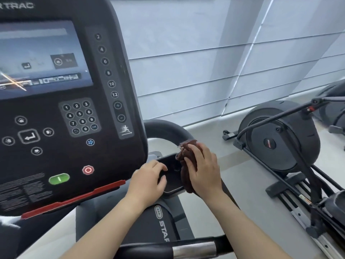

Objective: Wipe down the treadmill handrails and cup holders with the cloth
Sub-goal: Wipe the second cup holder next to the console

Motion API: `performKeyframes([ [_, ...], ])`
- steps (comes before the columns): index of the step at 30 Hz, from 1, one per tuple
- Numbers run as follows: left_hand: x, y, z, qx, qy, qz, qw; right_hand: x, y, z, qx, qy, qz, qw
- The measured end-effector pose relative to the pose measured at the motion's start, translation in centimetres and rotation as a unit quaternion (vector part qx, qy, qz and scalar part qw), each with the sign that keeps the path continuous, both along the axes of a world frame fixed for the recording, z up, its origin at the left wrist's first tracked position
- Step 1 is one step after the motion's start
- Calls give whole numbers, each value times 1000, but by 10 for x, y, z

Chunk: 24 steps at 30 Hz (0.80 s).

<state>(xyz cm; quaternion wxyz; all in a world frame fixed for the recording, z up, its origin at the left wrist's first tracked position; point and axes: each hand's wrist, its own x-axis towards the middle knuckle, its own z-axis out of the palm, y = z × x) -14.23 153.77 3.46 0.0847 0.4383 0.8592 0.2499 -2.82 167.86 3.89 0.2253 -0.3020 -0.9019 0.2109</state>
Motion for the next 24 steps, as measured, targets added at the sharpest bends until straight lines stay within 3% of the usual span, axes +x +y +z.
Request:
performKeyframes([
  [2, 0, -6, -5, -7, -11, 8, 1000, -8, 0, -18, 40, -117, 18, 992],
  [5, 1, -14, -12, -18, -11, 22, 1000, -17, -2, -33, 75, -174, 45, 981],
  [12, 12, -26, -20, -21, -55, 77, 995, -43, 21, -29, 52, -185, 75, 979],
  [24, 12, -29, -37, -63, -126, 90, 986, -39, 22, -28, 42, -189, 103, 976],
])
